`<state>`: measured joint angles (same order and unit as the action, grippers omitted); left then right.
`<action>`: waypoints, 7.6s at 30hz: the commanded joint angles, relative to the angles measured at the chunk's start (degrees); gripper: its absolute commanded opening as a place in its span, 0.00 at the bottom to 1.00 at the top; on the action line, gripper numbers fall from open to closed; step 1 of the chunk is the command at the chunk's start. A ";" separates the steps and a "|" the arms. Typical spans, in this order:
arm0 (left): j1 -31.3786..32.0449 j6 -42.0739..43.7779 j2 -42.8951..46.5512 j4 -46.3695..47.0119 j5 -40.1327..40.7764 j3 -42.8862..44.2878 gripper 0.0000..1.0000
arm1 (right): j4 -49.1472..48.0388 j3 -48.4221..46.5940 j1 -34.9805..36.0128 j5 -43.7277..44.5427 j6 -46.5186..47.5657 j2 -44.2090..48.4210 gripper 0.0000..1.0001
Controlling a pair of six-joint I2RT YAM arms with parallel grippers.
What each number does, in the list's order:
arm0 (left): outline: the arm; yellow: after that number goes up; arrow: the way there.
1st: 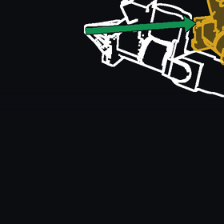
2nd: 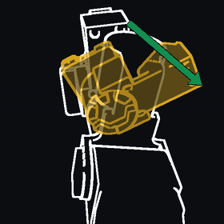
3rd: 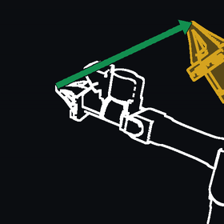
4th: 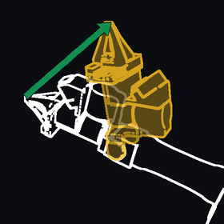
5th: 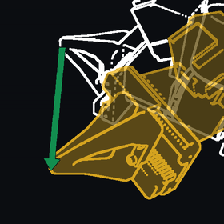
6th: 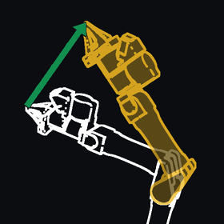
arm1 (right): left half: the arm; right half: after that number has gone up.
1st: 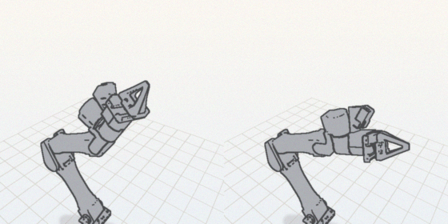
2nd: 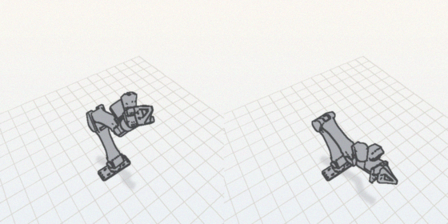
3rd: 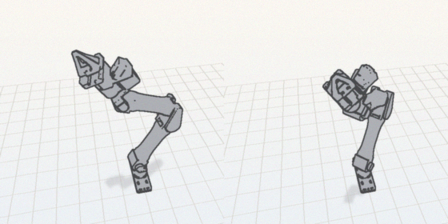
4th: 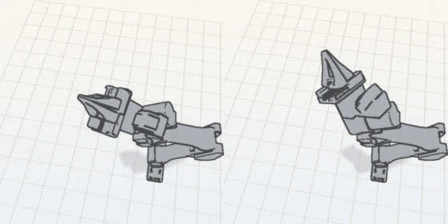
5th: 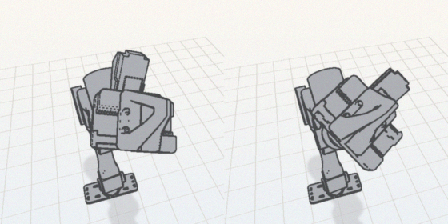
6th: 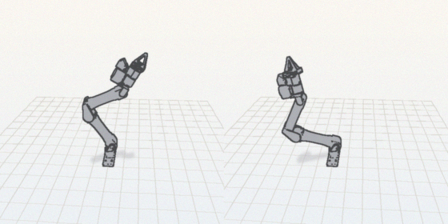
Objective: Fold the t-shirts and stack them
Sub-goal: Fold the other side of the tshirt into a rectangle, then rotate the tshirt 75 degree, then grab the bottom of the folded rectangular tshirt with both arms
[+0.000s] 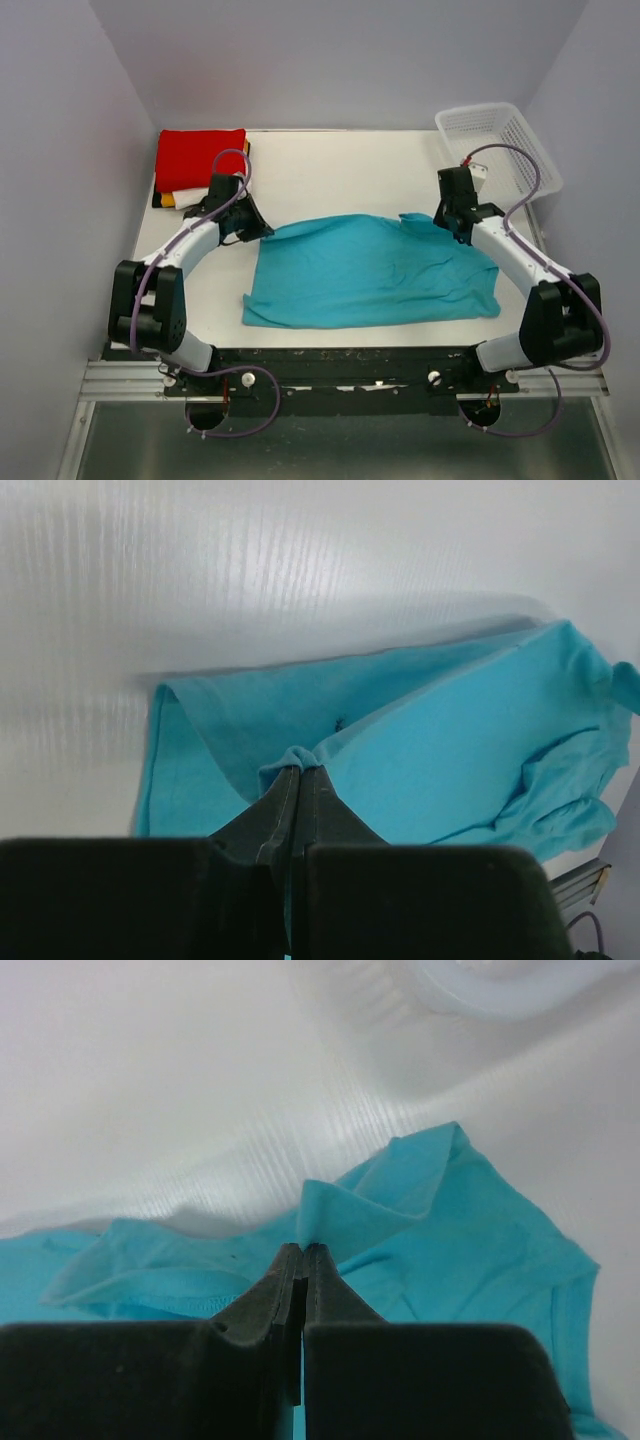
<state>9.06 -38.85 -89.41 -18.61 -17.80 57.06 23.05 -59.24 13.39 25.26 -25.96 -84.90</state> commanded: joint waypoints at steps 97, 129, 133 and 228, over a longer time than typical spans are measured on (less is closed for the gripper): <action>24.27 -20.38 32.52 6.71 5.95 -41.06 0.99 | 7.00 -20.13 -1.32 17.00 -11.72 -26.74 1.00; 26.44 -19.42 35.81 6.27 7.85 -40.97 0.98 | -14.17 2.52 -1.21 -22.49 -13.09 -13.44 1.00; 27.05 -20.12 34.11 7.48 7.59 -40.43 0.99 | -15.03 -6.51 -1.16 -24.53 -13.19 -24.60 1.00; 41.37 -26.87 49.66 2.82 15.17 -40.27 0.00 | -0.85 33.04 41.90 -31.42 -27.13 27.00 0.01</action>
<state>49.63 -65.93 -43.57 -15.22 -5.08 15.16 14.13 -22.00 55.05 -12.21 -53.58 -60.34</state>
